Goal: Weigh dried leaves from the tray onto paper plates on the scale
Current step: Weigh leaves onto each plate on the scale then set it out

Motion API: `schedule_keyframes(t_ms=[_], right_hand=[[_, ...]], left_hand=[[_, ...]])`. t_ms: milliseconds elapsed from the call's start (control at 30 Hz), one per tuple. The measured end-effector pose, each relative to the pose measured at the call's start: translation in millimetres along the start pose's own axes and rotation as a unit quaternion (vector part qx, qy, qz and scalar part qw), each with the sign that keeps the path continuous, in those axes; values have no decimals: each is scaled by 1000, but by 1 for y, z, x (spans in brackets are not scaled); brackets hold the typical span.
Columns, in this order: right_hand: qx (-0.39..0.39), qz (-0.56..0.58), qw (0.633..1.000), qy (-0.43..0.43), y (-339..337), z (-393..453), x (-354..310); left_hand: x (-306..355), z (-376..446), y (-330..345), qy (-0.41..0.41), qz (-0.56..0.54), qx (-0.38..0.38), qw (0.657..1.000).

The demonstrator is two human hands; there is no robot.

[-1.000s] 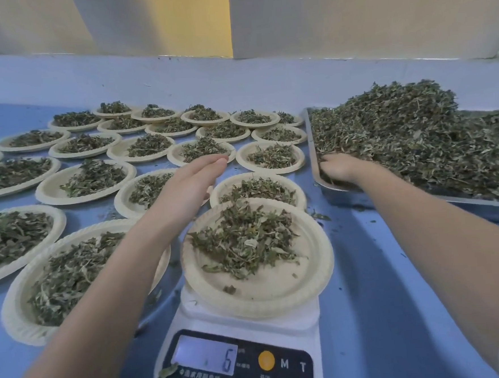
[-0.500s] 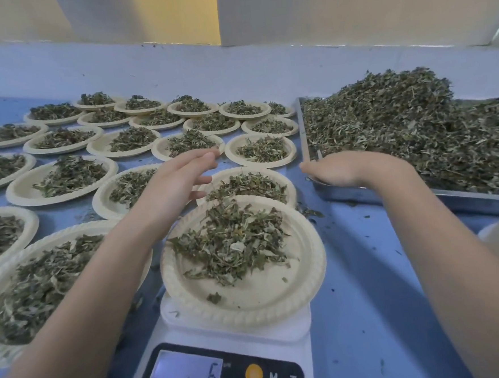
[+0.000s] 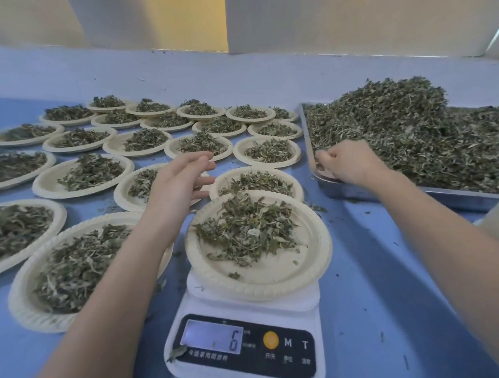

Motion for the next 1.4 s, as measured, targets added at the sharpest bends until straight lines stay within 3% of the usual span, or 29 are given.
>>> schedule_keyframes(t_ms=[100, 167, 267, 367, 533, 700, 1000, 1400], right_hand=[[87, 183, 978, -55, -12, -30, -35], [62, 278, 949, -133, -17, -60, -66], [-38, 228, 941, -247, -21, -98, -96], [-118, 154, 932, -306, -23, -110, -97], [-123, 218, 923, -292, -17, -107, -78], [-141, 263, 930, -214, 5, -87, -71], [-110, 374, 910, -143, -1, -98, -55], [-119, 389, 904, -129, 6, -97, -52]], left_hand=[[0, 0, -1, 0, 0, 9, 1000], [1, -1, -1, 2, -5, 8, 1000], [2, -3, -1, 4, -12, 6, 1000], [2, -5, -2, 3, -14, 5, 1000], [1, -4, -1, 2, -3, -1, 1000], [-1, -4, -1, -7, 2, -3, 1000], [-2, -6, 0, -13, 12, -7, 1000], [-3, -7, 2, -19, 30, -14, 999]])
Point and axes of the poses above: each hand's wrist, its own z-axis towards the middle knuckle, its own y-axis out of the palm, x = y × z, the point moved 1 cm from there along z, towards the middle knuckle, and after that the axes turned 2 degrees about y, right-handed, at the moved point
